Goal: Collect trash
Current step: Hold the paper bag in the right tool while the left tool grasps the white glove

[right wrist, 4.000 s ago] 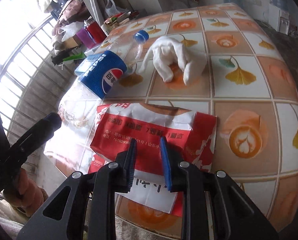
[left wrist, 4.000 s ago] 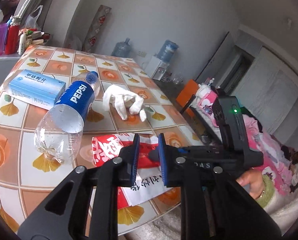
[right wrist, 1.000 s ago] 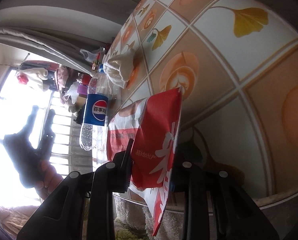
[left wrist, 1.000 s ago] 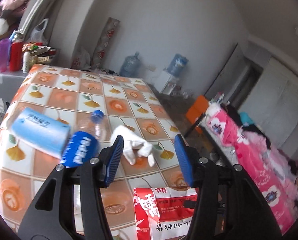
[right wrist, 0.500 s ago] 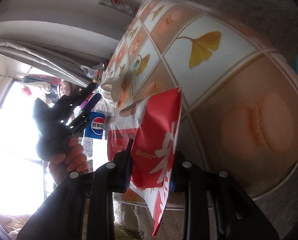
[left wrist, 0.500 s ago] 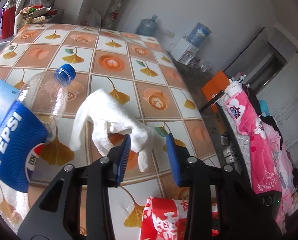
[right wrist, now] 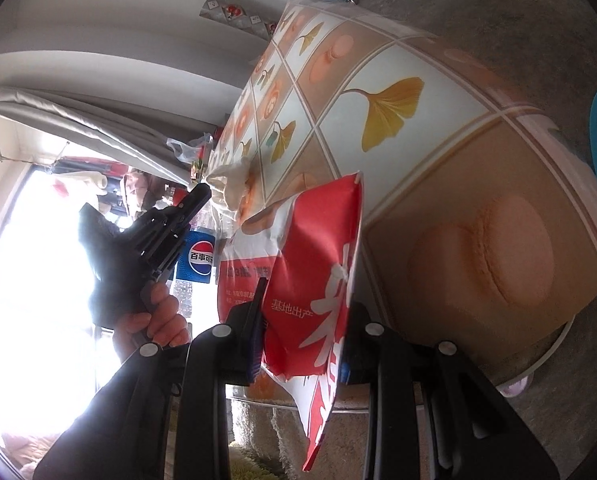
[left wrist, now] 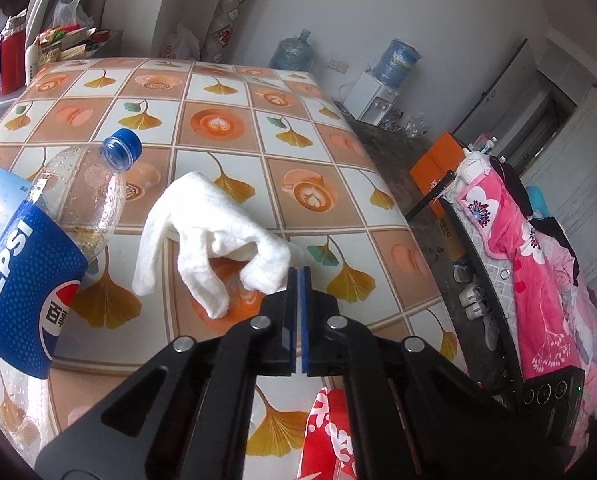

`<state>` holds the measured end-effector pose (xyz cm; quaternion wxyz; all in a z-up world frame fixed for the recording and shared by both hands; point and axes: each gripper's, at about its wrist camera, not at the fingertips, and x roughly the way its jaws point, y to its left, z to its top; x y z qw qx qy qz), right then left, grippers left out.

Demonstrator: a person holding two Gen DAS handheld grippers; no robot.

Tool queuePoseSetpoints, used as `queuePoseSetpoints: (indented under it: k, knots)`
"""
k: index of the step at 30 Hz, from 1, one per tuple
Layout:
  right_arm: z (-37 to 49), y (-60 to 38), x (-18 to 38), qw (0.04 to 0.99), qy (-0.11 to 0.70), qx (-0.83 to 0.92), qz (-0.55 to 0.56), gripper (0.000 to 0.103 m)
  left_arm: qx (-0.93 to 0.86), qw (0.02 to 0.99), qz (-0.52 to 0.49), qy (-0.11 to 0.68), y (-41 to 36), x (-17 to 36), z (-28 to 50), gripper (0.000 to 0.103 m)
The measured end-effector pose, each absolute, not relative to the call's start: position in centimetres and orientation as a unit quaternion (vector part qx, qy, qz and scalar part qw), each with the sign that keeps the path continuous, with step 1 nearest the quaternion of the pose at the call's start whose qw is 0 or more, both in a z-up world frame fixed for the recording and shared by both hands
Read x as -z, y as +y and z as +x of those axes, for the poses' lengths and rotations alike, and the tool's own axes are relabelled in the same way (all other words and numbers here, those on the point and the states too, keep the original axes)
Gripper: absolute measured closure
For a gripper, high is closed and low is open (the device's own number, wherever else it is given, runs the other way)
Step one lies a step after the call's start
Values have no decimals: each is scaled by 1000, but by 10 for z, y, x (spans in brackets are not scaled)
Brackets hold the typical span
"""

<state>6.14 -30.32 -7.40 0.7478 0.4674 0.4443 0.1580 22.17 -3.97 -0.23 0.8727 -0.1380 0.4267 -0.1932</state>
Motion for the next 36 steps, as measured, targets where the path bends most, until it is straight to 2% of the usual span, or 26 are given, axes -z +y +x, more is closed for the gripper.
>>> queuePoseSetpoints:
  k: [8,11,12,13,14,15,18,20,22,25,27,36]
  knots:
    - [56,-309,71,750,438,-159,470,76,204,885,-126,399,-35,-15,202,103]
    - [55,-309,71,750,437,-158,470,76,201,881,-122,410,-34,-13,207,103]
    - [56,-309,71,751,437,-158,470,76,198,878,-126,417,-33,-10,210,95]
    - [56,-309,70,751,437,-158,470,76,194,875,-130,424,-33,-8,213,69]
    - [56,-308,71,750,437,-158,470,76,187,874,-137,427,-32,-6,215,57]
    - [55,-308,70,750,438,-158,470,76,180,874,-144,428,-32,-3,218,51]
    - [56,-307,71,749,439,-158,471,76,178,871,-135,437,-39,5,229,51]
    - [57,-307,72,748,440,-157,472,76,166,870,-129,445,-42,12,239,57]
    - [58,-307,72,748,441,-157,471,76,156,866,-130,457,-44,22,250,76]
    - [58,-308,72,748,441,-157,470,76,151,863,-132,464,-44,31,261,92]
    - [58,-309,71,749,440,-156,470,76,156,863,-134,462,-43,32,260,97]
    - [49,-317,61,756,422,-163,473,77,204,866,-149,432,-33,4,222,100]
